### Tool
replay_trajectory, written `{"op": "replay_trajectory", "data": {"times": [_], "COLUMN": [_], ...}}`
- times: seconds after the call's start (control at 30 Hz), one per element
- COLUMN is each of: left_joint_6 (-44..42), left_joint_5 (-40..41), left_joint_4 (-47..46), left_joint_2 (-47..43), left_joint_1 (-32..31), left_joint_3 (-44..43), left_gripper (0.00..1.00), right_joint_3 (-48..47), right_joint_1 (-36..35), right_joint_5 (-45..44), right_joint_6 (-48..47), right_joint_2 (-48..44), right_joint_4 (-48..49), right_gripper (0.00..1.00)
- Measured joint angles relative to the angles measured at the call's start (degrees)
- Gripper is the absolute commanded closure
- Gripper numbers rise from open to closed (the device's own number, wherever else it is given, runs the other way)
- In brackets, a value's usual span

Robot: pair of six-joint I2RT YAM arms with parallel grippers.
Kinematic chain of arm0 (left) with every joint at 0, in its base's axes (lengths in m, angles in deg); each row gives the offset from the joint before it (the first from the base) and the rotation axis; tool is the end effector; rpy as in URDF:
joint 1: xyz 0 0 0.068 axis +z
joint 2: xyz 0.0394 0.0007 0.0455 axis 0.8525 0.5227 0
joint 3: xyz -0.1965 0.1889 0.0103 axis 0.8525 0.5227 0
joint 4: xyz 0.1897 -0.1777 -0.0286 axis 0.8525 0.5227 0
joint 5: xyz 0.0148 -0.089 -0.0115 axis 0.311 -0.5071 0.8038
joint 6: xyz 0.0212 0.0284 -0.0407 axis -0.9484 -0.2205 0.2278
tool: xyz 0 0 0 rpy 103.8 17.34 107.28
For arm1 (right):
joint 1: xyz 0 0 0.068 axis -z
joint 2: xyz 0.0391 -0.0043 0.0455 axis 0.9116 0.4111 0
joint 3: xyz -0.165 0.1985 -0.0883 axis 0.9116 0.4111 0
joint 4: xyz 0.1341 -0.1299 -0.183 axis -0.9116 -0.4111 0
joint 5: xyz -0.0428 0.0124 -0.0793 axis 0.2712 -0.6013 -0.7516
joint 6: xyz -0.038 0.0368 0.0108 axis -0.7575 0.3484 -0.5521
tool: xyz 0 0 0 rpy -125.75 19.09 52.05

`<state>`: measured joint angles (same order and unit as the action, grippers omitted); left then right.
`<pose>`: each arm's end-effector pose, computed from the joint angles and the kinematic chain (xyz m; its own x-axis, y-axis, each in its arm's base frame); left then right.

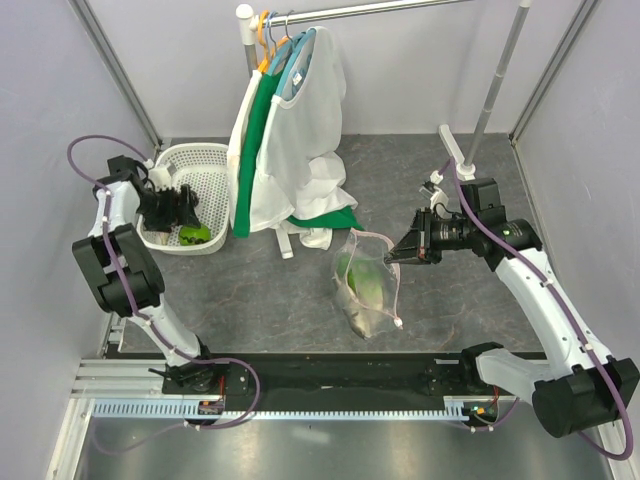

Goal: Place the food in the zip-top bag and seal the zipper
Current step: Pick up the fake fruit from the bin.

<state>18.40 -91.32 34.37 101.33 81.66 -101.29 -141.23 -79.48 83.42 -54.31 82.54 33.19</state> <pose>0.3434 0.1314 0.2405 -0.8987 -0.0540 -0.4353 0.0638 0.9658 -0.2513 0.2003 0.0772 0.3312 -0.9556 0.1259 -0.2662 -0.1677 0.5104 0.8434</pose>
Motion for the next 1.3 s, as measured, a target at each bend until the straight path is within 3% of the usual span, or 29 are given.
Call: {"op": "replay_trajectory", "data": {"times": [0.3, 0.4, 0.57, 0.73, 0.9, 1.1, 1.17, 1.3], "left_joint_6": [0.00, 0.07, 0.79, 0.90, 0.92, 1.14, 1.60, 6.01], "left_joint_5": [1.05, 1.05, 0.74, -0.28, -3.85, -15.82, -18.91, -22.93], "left_joint_4": [-1.90, -3.10, -4.48, -4.22, -1.77, 0.37, 0.28, -0.24], "left_joint_2": [4.33, 5.29, 5.92, 4.59, -6.93, -28.55, -35.06, -43.74], "left_joint_1": [-2.05, -2.16, -2.14, -2.10, -1.79, -3.08, -7.28, -21.66], "left_joint_3": [3.56, 3.91, 2.97, -0.07, -1.33, -8.02, -10.08, -10.69], "left_gripper": [0.02, 0.09, 0.29, 0.35, 0.35, 0.40, 0.43, 0.43], "right_joint_3": [-0.02, 0.00, -0.02, -0.31, -1.68, -2.49, -2.51, -4.68], "right_joint_1": [0.00, 0.00, 0.00, 0.00, 0.00, 0.00, -0.15, -2.56], "right_joint_5": [-1.18, -1.27, -1.70, -3.06, -5.11, -6.69, -6.67, -7.26], "right_joint_6": [-1.49, -1.84, -2.89, -4.39, -6.43, -8.87, -8.96, -9.44], "right_joint_2": [0.90, 1.11, 1.60, 2.12, 2.80, 3.34, 3.98, 6.84], "right_joint_4": [-0.81, -0.83, -1.20, -2.49, -3.56, -3.76, -3.69, -3.67], "right_gripper": [1.00, 1.00, 1.00, 1.00, 1.00, 1.00, 1.00, 1.00]}}
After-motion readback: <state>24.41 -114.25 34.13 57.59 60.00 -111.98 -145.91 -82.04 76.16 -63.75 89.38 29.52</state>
